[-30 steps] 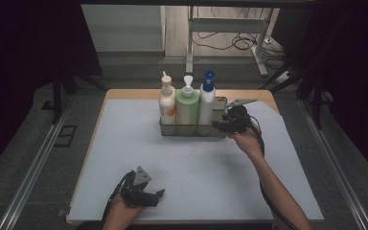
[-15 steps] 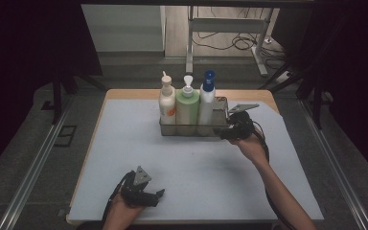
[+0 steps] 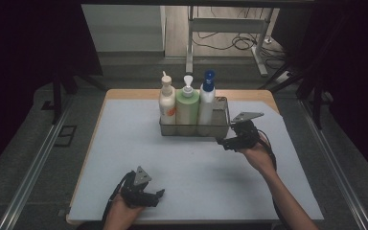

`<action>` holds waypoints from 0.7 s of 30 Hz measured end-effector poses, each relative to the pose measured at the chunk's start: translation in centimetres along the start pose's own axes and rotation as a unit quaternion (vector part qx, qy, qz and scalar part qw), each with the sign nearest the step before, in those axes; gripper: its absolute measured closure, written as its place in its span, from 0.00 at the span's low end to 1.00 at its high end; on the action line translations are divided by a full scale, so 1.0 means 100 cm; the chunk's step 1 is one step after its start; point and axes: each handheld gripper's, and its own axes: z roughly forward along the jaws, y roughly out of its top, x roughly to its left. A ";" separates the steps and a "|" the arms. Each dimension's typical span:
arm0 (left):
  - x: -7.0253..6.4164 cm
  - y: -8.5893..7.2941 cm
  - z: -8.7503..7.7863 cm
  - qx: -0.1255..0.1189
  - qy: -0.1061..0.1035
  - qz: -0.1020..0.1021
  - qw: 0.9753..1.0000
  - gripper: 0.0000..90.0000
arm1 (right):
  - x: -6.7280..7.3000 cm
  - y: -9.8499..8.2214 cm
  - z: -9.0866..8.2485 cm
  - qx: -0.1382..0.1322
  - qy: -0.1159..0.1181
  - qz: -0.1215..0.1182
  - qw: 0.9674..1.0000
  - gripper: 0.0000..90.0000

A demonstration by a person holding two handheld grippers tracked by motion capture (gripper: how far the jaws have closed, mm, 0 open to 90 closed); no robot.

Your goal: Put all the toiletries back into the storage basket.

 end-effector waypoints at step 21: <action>0.000 0.000 0.000 0.000 0.000 0.001 1.000 0.13 | 0.023 -0.046 -0.021 0.026 0.016 -0.028 0.999 0.00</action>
